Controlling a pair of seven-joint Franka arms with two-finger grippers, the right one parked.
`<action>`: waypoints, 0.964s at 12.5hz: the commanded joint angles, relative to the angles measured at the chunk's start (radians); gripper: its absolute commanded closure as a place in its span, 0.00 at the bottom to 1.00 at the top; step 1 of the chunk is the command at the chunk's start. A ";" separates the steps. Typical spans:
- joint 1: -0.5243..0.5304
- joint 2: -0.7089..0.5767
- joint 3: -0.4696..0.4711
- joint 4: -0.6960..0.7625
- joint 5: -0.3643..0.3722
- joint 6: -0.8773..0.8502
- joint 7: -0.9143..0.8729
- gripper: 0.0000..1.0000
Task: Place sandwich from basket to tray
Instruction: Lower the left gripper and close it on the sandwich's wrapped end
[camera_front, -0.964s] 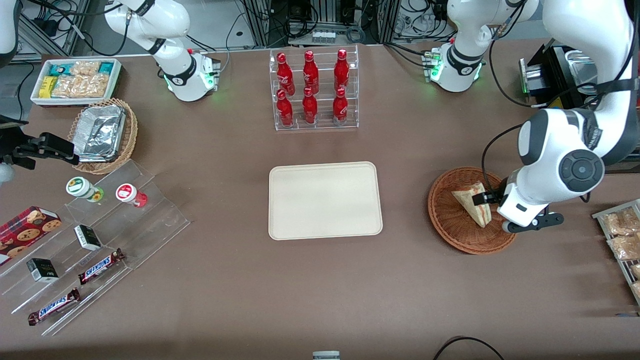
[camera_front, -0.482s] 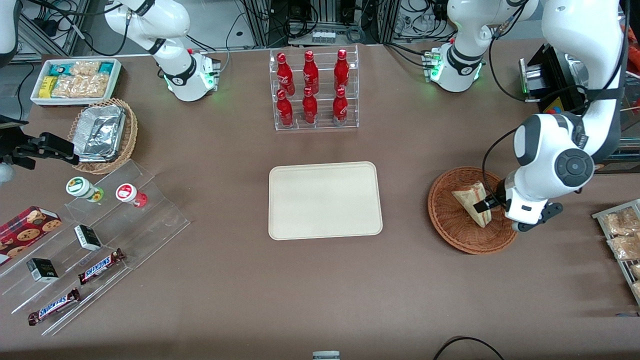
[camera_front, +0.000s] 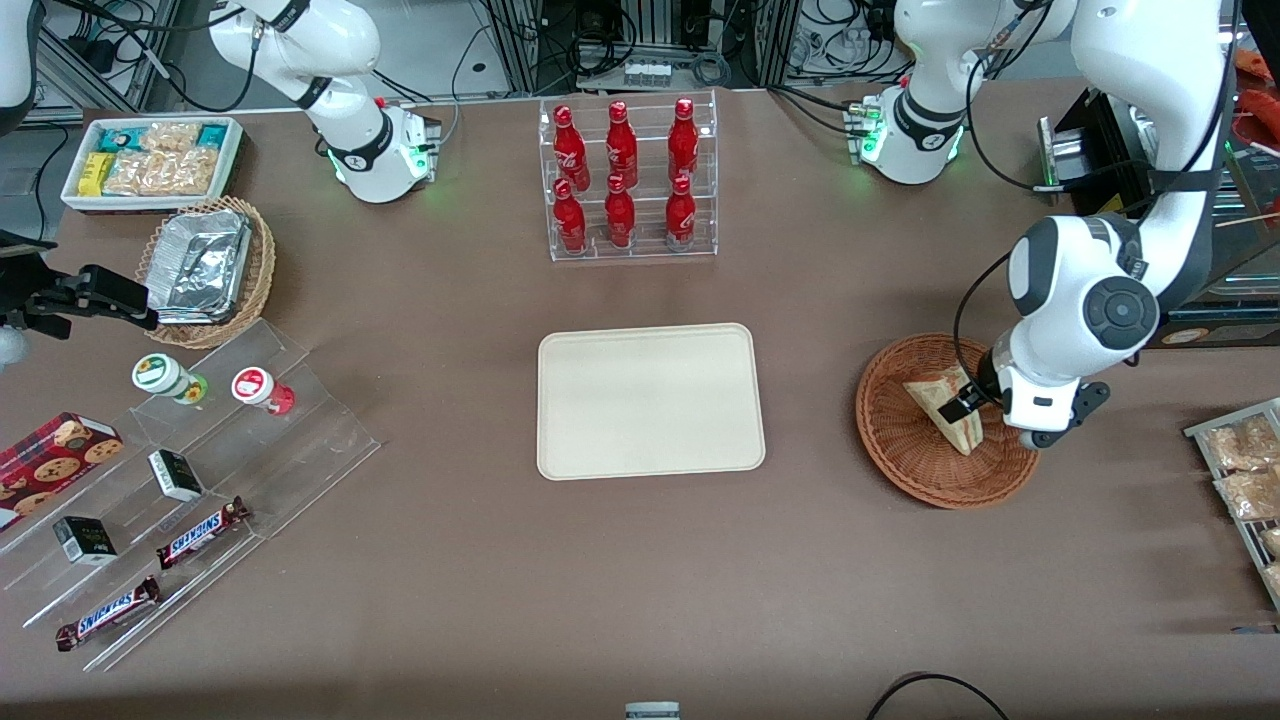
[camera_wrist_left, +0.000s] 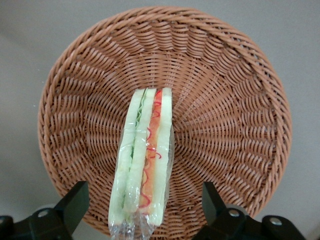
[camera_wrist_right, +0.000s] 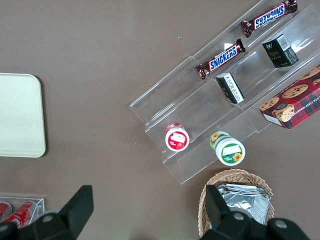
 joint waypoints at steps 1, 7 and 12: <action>-0.005 -0.036 -0.001 -0.065 -0.004 0.050 -0.020 0.00; -0.012 -0.028 -0.001 -0.133 -0.004 0.142 -0.018 0.00; -0.012 -0.021 0.000 -0.140 0.000 0.159 -0.013 0.43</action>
